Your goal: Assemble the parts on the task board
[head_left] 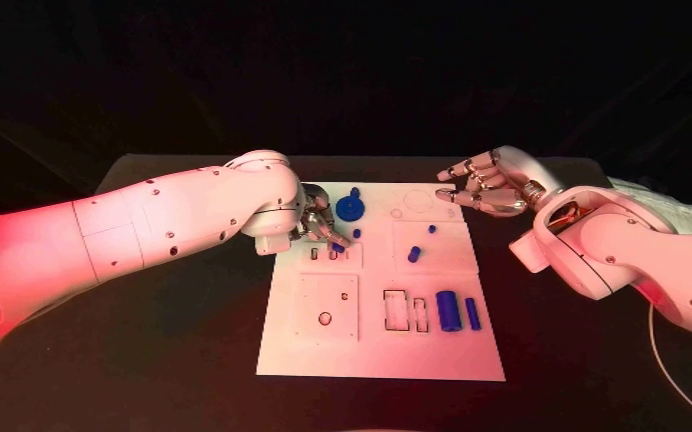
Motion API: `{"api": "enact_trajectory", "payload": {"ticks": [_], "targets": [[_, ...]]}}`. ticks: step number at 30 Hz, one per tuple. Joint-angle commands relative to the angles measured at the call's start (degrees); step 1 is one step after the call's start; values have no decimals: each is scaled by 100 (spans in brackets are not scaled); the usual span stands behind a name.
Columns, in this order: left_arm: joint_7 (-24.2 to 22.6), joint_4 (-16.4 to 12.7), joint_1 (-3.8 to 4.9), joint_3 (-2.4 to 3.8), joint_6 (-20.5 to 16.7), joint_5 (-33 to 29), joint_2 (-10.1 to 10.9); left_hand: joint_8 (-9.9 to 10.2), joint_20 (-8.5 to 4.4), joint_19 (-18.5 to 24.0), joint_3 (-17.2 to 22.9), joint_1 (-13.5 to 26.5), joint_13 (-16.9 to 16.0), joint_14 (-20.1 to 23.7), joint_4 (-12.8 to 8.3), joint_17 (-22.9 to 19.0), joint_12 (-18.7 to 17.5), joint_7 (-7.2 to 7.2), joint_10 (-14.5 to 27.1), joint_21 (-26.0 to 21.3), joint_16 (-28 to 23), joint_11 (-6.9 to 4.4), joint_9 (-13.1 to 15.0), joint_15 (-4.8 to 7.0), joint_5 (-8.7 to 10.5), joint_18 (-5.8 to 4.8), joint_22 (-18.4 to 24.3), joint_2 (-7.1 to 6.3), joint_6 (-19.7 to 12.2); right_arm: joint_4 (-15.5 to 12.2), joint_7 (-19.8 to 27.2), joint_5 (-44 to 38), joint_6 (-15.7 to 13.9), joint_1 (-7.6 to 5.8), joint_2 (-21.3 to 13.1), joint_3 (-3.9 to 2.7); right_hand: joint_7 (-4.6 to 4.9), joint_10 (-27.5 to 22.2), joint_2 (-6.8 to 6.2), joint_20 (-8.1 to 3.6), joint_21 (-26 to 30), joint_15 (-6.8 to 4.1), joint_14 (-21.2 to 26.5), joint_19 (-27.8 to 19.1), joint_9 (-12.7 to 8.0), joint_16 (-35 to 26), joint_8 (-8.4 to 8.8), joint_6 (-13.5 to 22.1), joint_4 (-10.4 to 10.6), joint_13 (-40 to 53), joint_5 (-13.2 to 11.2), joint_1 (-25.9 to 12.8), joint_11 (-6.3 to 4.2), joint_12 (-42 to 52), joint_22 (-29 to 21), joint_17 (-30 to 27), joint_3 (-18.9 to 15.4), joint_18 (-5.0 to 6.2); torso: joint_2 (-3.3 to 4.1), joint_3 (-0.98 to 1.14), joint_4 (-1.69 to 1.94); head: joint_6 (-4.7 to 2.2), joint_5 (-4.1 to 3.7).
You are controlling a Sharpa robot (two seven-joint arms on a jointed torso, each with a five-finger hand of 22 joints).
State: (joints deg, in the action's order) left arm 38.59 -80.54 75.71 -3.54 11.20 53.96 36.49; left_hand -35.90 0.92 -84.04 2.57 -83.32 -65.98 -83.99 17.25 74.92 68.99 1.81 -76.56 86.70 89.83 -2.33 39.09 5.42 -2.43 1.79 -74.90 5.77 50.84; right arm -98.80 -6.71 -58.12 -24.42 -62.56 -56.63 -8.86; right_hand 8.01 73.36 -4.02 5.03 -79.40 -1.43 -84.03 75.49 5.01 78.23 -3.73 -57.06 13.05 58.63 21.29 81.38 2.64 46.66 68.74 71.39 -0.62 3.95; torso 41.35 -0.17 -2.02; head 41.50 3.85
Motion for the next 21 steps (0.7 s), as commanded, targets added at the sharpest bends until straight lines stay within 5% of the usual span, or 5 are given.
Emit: {"api": "enact_trajectory", "payload": {"ticks": [1, 10, 21], "targets": [[-78, -172, -24, 2, -672, 16, 91, -7, 7, -312, 1100, 105, -77, -601, -675, 1508, 58, -11, -30, 27, 17, 7, 45, -3, -29, -52, -985, -217, 77, 6, 2, -32, 89, 7, -2, 2, -12, -31, 0, -3, 38, 1, -220, -31, 6, -19, -20, -35, 12, -5, 15, 4, 8, -38, -10, -9, -16, 83, 3, 4, 6, -9, 27], [-133, -693, -187, 3, -1366, 465, 412, -59, 7, -356, 2551, 636, -131, -601, -631, 1508, 120, -19, -105, 65, 17, 21, 272, 5, -33, -69, -1067, -870, 127, 22, 41, -31, 80, 40, 7, 6, -13, -32, -1, -3, 42, 1, -220, -35, 6, -18, -21, -36, 15, -7, 16, 3, 8, -39, -16, -6, -19, 84, 1, 24, 45, 8, 65], [-94, -916, -276, 2, -1194, 797, 586, -77, 9, -354, 2942, 825, -117, -601, -726, 1508, 110, -16, -109, 60, 17, 4, 359, -4, -38, -68, -1066, -1016, 135, 11, 46, -31, 80, 52, -8, 7, -13, -32, -1, -3, 42, 1, -220, -35, 6, -18, -21, -36, 15, -7, 16, 3, 8, -39, -16, -6, -19, 84, 1, 32, 52, 37, 79]]}}
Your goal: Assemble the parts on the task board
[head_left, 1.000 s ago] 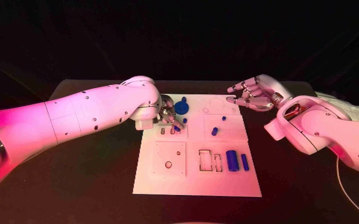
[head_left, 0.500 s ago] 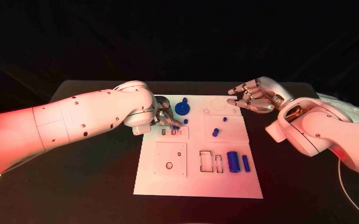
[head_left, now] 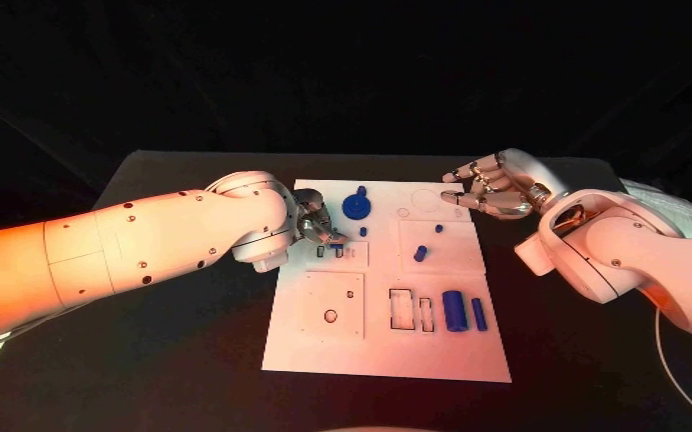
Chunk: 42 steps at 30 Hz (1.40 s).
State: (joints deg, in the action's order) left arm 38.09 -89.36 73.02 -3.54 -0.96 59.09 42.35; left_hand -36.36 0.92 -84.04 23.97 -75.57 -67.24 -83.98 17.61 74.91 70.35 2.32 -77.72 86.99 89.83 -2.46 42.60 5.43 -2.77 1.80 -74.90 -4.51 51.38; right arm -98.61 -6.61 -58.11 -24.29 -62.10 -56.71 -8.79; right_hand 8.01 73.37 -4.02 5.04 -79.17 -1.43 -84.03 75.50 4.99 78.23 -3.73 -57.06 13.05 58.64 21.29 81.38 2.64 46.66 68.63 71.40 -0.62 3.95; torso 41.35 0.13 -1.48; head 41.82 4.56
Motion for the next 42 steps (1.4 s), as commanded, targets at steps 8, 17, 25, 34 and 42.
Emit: {"api": "enact_trajectory", "payload": {"ticks": [8, 17, 25, 34, 42], "targets": [[-9, -32, -22, 1, 376, 377, -29, -31, 10, -351, 865, 83, 22, -602, -793, 1509, -38, -66, 13, 28, 17, 19, 24, -6, -4, -68, -1063, -15, 78, -9, 38, -32, 72, 7, 4, 0, -13, -32, -1, -3, 19, 1, -220, -35, 8, -18, -21, -36, 15, -8, 16, 3, 8, -40, -5, -7, -20, 84, 5, -2, -5, 14, 30], [5, 61, -51, 0, 530, 395, -141, -31, 10, -348, 876, 91, 26, -602, -798, 1509, -41, -65, 15, 24, 17, 20, 27, -7, -3, -66, -1057, -18, 79, -10, 41, -32, 78, 8, 16, 0, -14, -31, -2, -3, 21, 0, -220, -34, 9, -21, -23, -40, 19, -10, 17, 1, 7, -39, -4, -8, -25, 83, 12, -4, -6, 29, 30], [20, 107, -56, 0, 741, 400, -165, -29, 11, -343, 912, 99, 23, -602, -844, 1509, -39, -66, 12, 18, 17, 19, 38, -8, -2, -64, -1049, -51, 76, -9, 41, -32, 81, 8, 15, 0, -14, -31, -2, -3, 21, 0, -220, -34, 9, -21, -23, -40, 19, -10, 17, 1, 7, -39, -4, -8, -25, 83, 10, -1, -1, 50, 17], [25, 119, -56, 1, 835, 421, -158, -25, 11, -344, 1003, 108, 22, -602, -924, 1509, -39, -65, 7, 19, 17, 19, 55, -9, -5, -65, -1054, -79, 79, -6, 44, -32, 84, 10, 14, 0, -14, -31, -2, -3, 21, 0, -220, -34, 9, -21, -23, -40, 19, -10, 17, 1, 7, -39, -4, -8, -25, 83, 9, -2, -1, 64, 18], [25, 131, -56, 2, 826, 424, -161, -25, 12, -344, 1027, 112, 25, -602, -942, 1509, -41, -64, 7, 18, 17, 19, 59, -10, -8, -65, -1054, -83, 82, -9, 46, -32, 84, 13, 15, 0, -14, -31, -2, -3, 21, 0, -220, -34, 9, -21, -23, -40, 19, -10, 17, 1, 7, -39, -4, -8, -25, 83, 10, -1, 0, 69, 15]]}}
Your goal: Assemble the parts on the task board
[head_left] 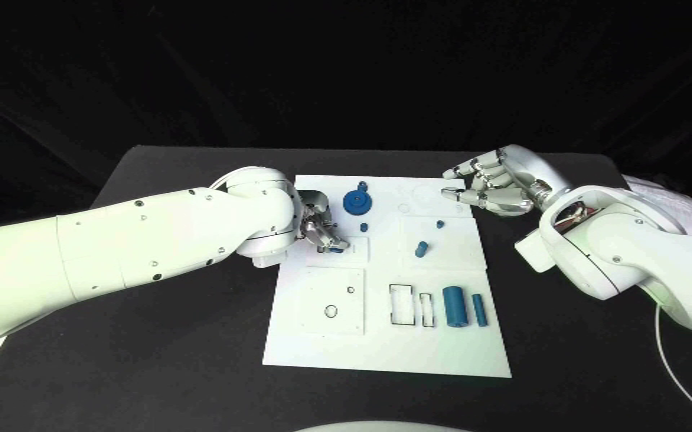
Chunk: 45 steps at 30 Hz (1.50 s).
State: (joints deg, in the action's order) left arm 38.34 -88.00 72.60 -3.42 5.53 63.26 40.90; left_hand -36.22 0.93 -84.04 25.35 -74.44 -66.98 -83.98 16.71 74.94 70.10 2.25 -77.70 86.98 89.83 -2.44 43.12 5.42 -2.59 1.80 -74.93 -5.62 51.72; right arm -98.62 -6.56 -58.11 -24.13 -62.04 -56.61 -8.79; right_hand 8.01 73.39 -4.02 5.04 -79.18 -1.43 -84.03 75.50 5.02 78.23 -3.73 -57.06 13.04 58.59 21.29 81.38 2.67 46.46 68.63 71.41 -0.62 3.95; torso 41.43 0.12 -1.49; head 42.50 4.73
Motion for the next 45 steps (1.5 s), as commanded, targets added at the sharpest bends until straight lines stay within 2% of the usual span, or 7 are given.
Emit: {"api": "enact_trajectory", "payload": {"ticks": [1, 8, 18, 24, 28, 32, 45], "targets": [[0, -4, -14, -10, 180, 8, -19, -38, 12, -344, 898, 4, 4, -602, -857, 1506, -20, -56, 7, 19, 17, 18, 9, -9, -27, -65, -1051, 26, 49, -9, 41, -32, 68, 6, 6, 0, -14, -33, -2, -4, 21, 1, -220, -35, 7, -21, -22, -40, 19, -5, 17, 1, 4, -19, -4, -9, -25, 83, 0, -1, -1, 2, 1], [10, 29, -13, -9, 274, 8, -59, -41, 14, -348, 944, 46, -1, -602, -875, 1506, -15, -52, -3, 22, 17, 22, 22, -12, -28, -67, -1058, 21, 62, -18, 42, -32, 68, 7, 2, 0, -14, -33, -2, -4, 21, 1, -220, -35, 7, -21, -22, -40, 19, -5, 17, 1, 4, -19, -4, -9, -25, 83, 1, 4, 2, 15, -2], [41, 153, -8, -9, 589, -14, -198, -69, 20, -348, 835, 509, -50, -602, -751, 1506, 39, -76, -62, 19, 17, 14, 73, -12, -25, -66, -1060, 10, 180, -42, 33, -32, 79, 8, -6, 0, -15, -34, -4, -4, 28, 0, -219, -40, 8, -27, -24, -45, 25, -15, 17, -2, 3, -26, -13, -15, -33, 85, 0, 9, -6, 29, 9], [47, 228, -5, -10, 703, -17, -260, -66, 9, -345, 759, 728, -84, -602, -696, 1506, 71, -99, -91, 14, 17, -6, 89, 3, -26, -64, -1056, 77, 243, -65, 28, -32, 86, 8, -17, 0, -16, -36, -5, -4, 28, -1, -218, -39, 9, -31, -25, -46, 25, -20, 17, 1, 2, -32, -12, -20, -35, 85, -3, 7, -5, 35, 6], [46, 264, -4, -10, 703, -18, -287, -58, 1, -348, 748, 866, -109, -602, -642, 1506, 94, -111, -114, 15, 17, -15, 93, 11, -29, -65, -1061, 170, 282, -74, 24, -32, 90, 8, -25, 0, -16, -36, -5, -4, 28, -1, -218, -39, 9, -31, -25, -46, 25, -20, 17, 1, 2, -32, -12, -20, -35, 85, 1, 5, 0, 31, 4], [42, 289, -3, -9, 680, -18, -315, -57, -4, -360, 745, 949, -136, -602, -628, 1506, 120, -121, -138, 28, 17, -24, 99, 17, -30, -70, -1082, 207, 313, -79, 22, -32, 94, 8, -29, 0, -16, -36, -5, -4, 28, -1, -218, -39, 9, -31, -25, -46, 25, -20, 17, 1, 2, -32, -12, -20, -35, 85, -1, 4, -2, 31, 1], [34, 347, -2, -9, 686, -8, -360, -59, -24, -389, 488, 1416, -224, -602, -522, 1506, 199, -156, -227, 57, 17, -51, 120, 37, -28, -83, -1133, 102, 462, -101, 25, -32, 95, 8, -36, 0, -17, -36, -7, -5, 30, -2, -217, -39, 10, -35, -25, -48, 24, -24, 19, 5, 1, -35, -14, -24, -37, 85, 2, 2, 4, 39, -6]]}}
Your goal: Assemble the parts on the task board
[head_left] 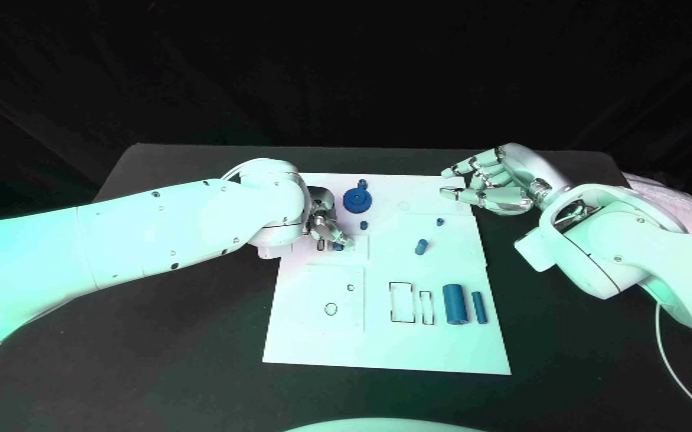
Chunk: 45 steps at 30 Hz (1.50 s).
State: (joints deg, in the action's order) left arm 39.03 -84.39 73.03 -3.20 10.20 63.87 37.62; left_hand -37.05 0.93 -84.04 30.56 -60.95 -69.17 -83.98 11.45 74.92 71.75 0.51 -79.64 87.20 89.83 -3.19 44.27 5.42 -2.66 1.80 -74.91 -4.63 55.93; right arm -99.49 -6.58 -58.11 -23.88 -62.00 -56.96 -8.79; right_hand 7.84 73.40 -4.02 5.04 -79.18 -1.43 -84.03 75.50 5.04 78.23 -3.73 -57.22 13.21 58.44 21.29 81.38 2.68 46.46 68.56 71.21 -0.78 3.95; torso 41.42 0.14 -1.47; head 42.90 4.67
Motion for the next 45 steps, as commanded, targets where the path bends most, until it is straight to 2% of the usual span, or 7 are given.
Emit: {"api": "enact_trajectory", "payload": {"ticks": [1, 17, 23, 28, 39, 43, 45], "targets": [[-36, -7, -45, -31, 213, -68, -36, 25, -25, -392, -53, 98, -13, -602, 15, 1508, 42, 15, -40, 37, 17, 22, 6, 39, -20, -84, -1139, 4, 50, -14, 28, -32, 71, 5, -1, 0, -1, -37, -7, -5, 30, -2, -217, -40, 7, -35, -25, -32, 8, -10, 19, 5, 0, -35, -7, -5, -21, 86, 2, 0, 2, -2, 0], [-33, 59, -45, -30, 106, -60, -55, 38, -39, -416, -618, 604, -40, -602, 237, 1508, 57, -4, -92, 62, 17, 7, 34, 49, -19, -95, -1184, -131, 172, -17, 21, -33, 87, 5, -7, 0, -1, -36, -20, -6, 46, -2, -215, -52, 8, -51, -23, -31, 32, -30, 18, -23, 2, -51, -28, -20, -52, 90, 0, -2, 1, -4, -5], [-34, 62, -45, -5, 83, -59, -8, 38, -47, -424, -1009, 753, -55, -602, 347, 1508, 67, -24, -119, 69, 17, -9, 54, 61, -18, -98, -1199, -228, 215, -16, 28, -33, 82, 5, -10, 0, -5, -28, -30, -7, 57, -3, -216, -54, 11, -63, -21, -33, 66, -51, -49, -60, 0, -59, -38, -28, -99, 91, 0, -3, -3, -9, -18], [-40, 35, -44, 18, 40, -59, 56, 42, -55, -425, -1223, 759, -55, -602, 397, 1508, 62, -34, -127, 69, 17, -18, 67, 69, -19, -99, -1201, -214, 229, -10, 34, -33, 80, 5, -11, 0, -7, -23, -29, -8, 63, -4, -217, -54, 12, -68, -21, -33, 80, -58, -98, -69, -1, -57, -43, -29, -124, 92, 1, -7, -1, -9, -29], [-68, -145, 11, 187, -93, -101, 193, 54, -63, -409, -1474, 728, -37, -602, 451, 1508, 39, -38, -124, 46, 17, -22, 82, 76, -19, -90, -1172, -180, 230, 30, 50, -32, 84, 17, 1, 0, -8, -15, -30, -9, 66, -4, -220, -49, 14, -72, -21, -34, 104, -63, -145, -94, 0, -51, -41, -28, -161, 91, 3, -4, -5, -26, -17], [-72, -224, 71, 319, -78, -135, 268, 71, -66, -388, -1562, 709, 24, -602, 467, 1508, -21, -28, -86, 19, 17, -17, 85, 76, -20, -80, -1135, -171, 199, 52, 54, -29, 92, 20, 7, 0, -8, -13, -31, -9, 69, -4, -221, -50, 15, -73, -21, -34, 113, -64, -148, -103, 0, -49, -45, -28, -173, 92, 6, 0, -6, -36, -21], [-65, -220, 151, 373, 31, -180, 302, 97, -65, -362, -1648, 693, 103, -602, 481, 1508, -98, -12, -31, -14, 17, -6, 85, 73, -20, -68, -1090, -166, 147, 65, 54, -27, 97, 21, 13, 0, -8, -14, -31, -9, 68, -4, -221, -48, 15, -72, -21, -34, 116, -67, -149, -108, 0, -51, -44, -25, -178, 91, 5, -1, -5, -43, -19]]}}
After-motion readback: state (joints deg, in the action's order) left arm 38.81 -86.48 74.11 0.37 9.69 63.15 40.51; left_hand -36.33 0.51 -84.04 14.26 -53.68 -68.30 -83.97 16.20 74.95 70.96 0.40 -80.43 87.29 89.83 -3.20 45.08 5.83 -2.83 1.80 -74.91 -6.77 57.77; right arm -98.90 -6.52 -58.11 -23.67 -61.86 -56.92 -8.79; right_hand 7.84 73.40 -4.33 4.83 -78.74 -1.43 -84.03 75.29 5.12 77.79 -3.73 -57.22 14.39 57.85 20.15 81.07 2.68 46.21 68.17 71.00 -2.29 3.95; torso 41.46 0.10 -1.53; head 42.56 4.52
